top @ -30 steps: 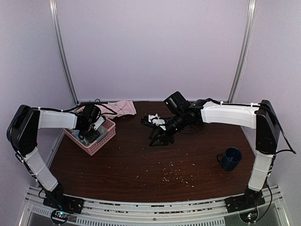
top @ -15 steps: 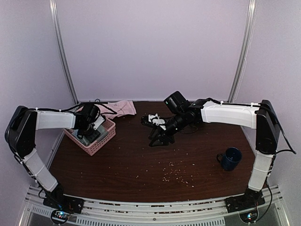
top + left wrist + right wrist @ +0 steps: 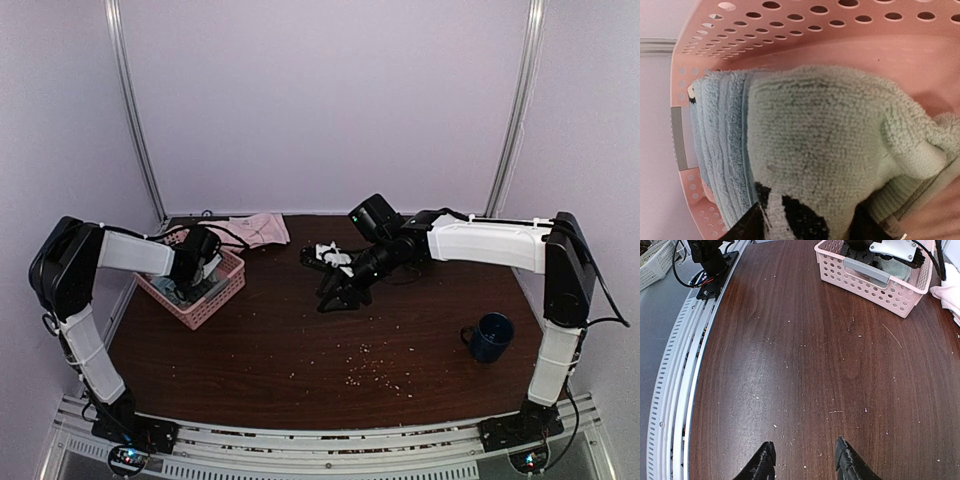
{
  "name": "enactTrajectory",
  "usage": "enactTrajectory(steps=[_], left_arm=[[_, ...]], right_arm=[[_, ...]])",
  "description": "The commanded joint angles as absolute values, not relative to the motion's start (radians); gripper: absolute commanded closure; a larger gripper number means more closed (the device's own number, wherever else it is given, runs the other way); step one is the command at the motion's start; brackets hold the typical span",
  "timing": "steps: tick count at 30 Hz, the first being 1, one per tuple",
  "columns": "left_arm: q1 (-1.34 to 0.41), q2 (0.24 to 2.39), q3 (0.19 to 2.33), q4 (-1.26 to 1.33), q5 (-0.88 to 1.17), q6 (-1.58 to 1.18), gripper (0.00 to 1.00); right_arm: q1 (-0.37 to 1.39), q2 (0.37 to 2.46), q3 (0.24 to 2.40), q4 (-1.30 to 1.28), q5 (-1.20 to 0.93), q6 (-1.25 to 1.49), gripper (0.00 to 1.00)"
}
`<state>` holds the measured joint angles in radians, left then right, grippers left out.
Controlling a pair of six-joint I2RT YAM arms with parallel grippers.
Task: Roll the towels
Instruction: Place the towel in the storage box.
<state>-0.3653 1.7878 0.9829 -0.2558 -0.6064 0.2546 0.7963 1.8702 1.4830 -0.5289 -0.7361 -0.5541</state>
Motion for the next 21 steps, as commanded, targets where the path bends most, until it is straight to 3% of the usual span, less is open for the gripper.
enactTrajectory(steps=[1, 21], left_arm=[[-0.346, 1.828, 1.014, -0.150, -0.743, 0.247, 0.43], [-0.344, 1.668, 1.001, -0.300, -0.535, 0.226, 0.36]], right_arm=[[0.796, 1.853, 1.510, -0.543, -0.746, -0.568, 0.57], [0.797, 1.856, 1.516, -0.554, -0.759, -0.572, 0.57]])
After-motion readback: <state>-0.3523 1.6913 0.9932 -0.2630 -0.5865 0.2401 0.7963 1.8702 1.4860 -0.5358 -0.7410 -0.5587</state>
